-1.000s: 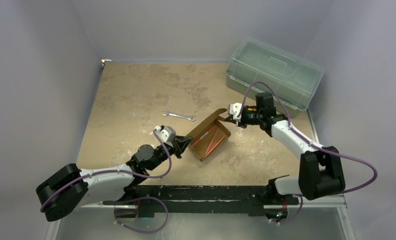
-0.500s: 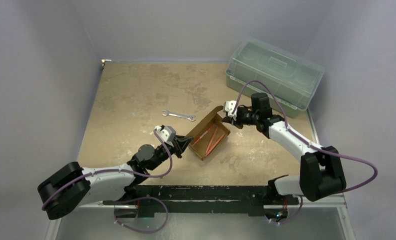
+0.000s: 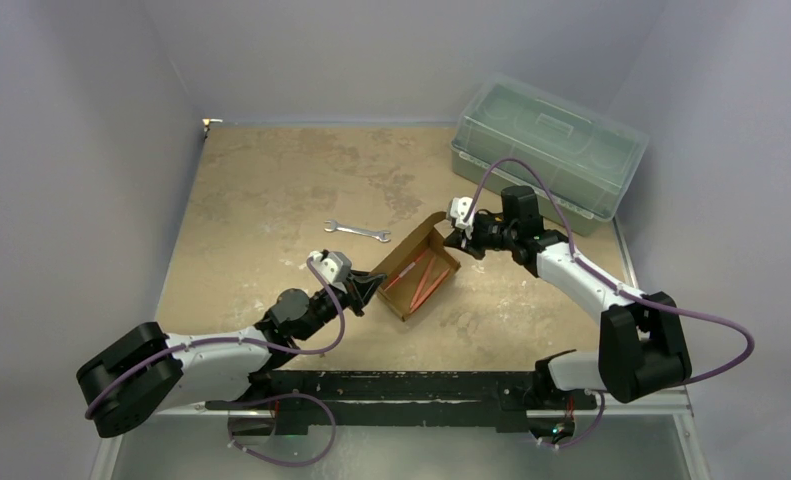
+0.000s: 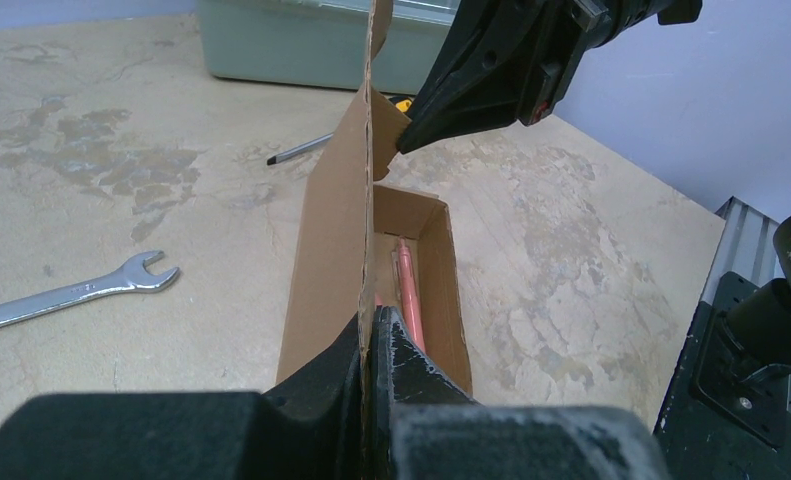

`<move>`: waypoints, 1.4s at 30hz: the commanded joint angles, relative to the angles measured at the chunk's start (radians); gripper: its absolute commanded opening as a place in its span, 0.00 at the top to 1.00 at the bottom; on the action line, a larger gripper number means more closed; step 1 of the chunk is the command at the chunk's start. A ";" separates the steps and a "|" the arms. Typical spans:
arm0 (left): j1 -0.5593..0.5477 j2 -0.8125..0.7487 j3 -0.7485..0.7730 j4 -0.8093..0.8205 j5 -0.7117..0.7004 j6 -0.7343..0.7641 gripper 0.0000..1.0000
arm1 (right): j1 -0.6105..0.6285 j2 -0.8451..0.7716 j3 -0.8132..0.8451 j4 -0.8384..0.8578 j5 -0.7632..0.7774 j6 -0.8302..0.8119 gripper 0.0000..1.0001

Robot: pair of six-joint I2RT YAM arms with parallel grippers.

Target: Fold the paper box

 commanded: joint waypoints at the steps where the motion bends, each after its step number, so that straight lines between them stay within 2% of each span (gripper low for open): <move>1: 0.004 0.012 0.015 -0.014 -0.009 -0.006 1.00 | 0.018 -0.002 0.001 0.006 -0.080 0.062 1.00; 13: 0.005 0.019 0.016 -0.016 0.003 -0.004 1.00 | 0.035 0.016 -0.003 -0.037 -0.114 0.018 1.00; 20: 0.005 0.010 0.014 -0.021 -0.001 -0.002 1.00 | 0.037 0.019 0.001 -0.058 0.001 -0.028 1.00; 27: 0.005 -0.004 0.021 -0.057 0.004 0.014 1.00 | 0.036 0.024 0.036 -0.159 0.097 -0.099 1.00; 36: 0.005 -0.017 0.034 -0.111 0.022 0.040 1.00 | 0.035 -0.020 0.049 -0.210 0.051 -0.119 0.75; 42: 0.005 -0.020 0.045 -0.134 0.037 0.051 1.00 | 0.009 -0.077 0.063 -0.270 -0.003 -0.146 0.62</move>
